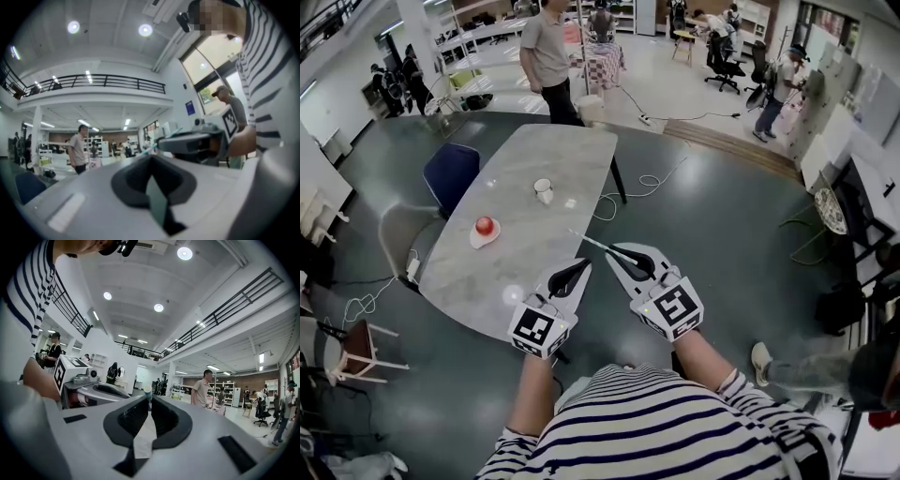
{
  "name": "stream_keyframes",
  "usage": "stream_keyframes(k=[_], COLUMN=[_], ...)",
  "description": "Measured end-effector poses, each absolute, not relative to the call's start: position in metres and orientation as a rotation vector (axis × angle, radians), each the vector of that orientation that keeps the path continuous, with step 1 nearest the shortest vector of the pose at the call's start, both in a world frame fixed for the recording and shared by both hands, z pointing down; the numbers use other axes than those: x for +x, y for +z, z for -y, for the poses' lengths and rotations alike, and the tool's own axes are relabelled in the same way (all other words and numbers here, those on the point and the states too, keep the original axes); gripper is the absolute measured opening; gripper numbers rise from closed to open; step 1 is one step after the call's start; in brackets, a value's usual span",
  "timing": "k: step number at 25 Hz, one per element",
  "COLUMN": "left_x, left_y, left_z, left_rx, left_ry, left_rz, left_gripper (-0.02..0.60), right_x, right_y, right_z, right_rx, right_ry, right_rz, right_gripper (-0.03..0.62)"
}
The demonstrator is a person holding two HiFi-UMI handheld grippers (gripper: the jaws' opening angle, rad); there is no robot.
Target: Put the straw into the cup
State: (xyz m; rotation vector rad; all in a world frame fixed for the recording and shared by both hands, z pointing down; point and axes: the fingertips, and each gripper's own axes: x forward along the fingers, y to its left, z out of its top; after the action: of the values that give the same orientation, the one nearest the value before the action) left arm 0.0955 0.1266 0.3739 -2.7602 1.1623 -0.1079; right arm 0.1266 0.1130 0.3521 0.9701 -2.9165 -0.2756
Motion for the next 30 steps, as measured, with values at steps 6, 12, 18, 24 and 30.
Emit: stream_keyframes(k=[6,12,18,24,30], left_x=[0.111,0.107,0.111,0.094,0.064], left_y=[0.375,0.377,0.383,0.384,0.380], left_z=[-0.108,-0.080,-0.031,0.028,0.086], left_rx=[-2.766,-2.771,-2.785,-2.788,-2.792], left_ry=[-0.106,-0.068,-0.062,-0.041,-0.038], left_rz=[-1.165,-1.192,-1.164,-1.176,-1.178], left_gripper=[0.008,0.008,0.008,0.008,0.008], right_x=[0.142,0.145,0.151,0.133,0.100], right_y=[0.355,0.361,0.365,0.366,0.361], right_z=[-0.094,-0.066,-0.019,0.038,0.097], right_rx=[0.967,0.978,1.014,0.998,0.988], right_ry=[-0.262,-0.239,-0.233,-0.237,-0.236], right_rz=[2.918,2.910,2.887,2.881,2.876], right_gripper=[0.025,0.025,0.025,0.025,0.025])
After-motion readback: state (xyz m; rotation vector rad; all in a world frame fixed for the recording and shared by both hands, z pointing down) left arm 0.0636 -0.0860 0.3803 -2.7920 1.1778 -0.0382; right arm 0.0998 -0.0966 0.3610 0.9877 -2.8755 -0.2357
